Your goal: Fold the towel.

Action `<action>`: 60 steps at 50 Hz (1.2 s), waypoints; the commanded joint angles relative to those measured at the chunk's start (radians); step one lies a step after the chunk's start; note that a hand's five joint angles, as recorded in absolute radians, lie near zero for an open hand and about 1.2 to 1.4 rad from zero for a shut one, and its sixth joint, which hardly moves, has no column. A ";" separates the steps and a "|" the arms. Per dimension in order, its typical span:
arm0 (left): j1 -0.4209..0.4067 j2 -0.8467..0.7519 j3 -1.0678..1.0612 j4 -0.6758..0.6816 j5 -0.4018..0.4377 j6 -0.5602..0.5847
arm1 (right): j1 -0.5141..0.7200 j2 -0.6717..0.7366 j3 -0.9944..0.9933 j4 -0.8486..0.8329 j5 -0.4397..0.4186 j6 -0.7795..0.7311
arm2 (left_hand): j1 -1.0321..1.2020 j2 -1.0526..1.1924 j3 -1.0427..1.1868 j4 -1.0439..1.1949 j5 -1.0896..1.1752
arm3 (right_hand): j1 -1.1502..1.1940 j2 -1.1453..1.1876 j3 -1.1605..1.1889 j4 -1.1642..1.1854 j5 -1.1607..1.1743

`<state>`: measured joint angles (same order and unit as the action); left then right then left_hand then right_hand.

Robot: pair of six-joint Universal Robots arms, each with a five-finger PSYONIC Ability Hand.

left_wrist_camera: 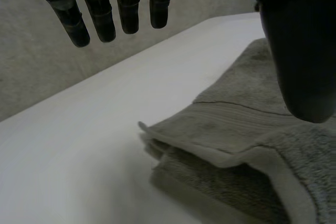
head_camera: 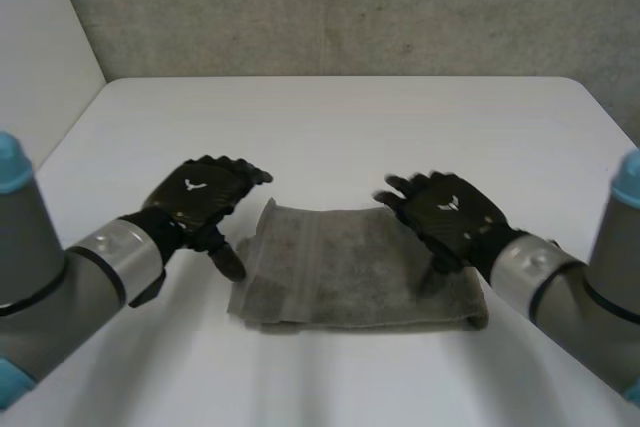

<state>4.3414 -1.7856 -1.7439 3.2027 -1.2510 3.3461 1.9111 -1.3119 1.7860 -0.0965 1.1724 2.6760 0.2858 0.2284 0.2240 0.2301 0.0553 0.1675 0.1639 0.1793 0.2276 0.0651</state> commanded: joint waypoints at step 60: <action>-0.109 -0.147 -0.058 0.186 -0.209 -0.165 | -0.342 -0.082 0.357 -0.129 -0.215 -0.091 | -0.113 -0.056 -0.049 -0.056 -0.055 | 0.387 0.391 -0.005 -0.053 0.315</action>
<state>4.2310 -1.9336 -1.7978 3.3823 -1.4612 3.1821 1.6033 -1.4105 2.1268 -0.1882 0.9656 2.6188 0.2857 0.2284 0.2240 0.2301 0.0553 0.5262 0.5319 0.1793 0.2276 0.3579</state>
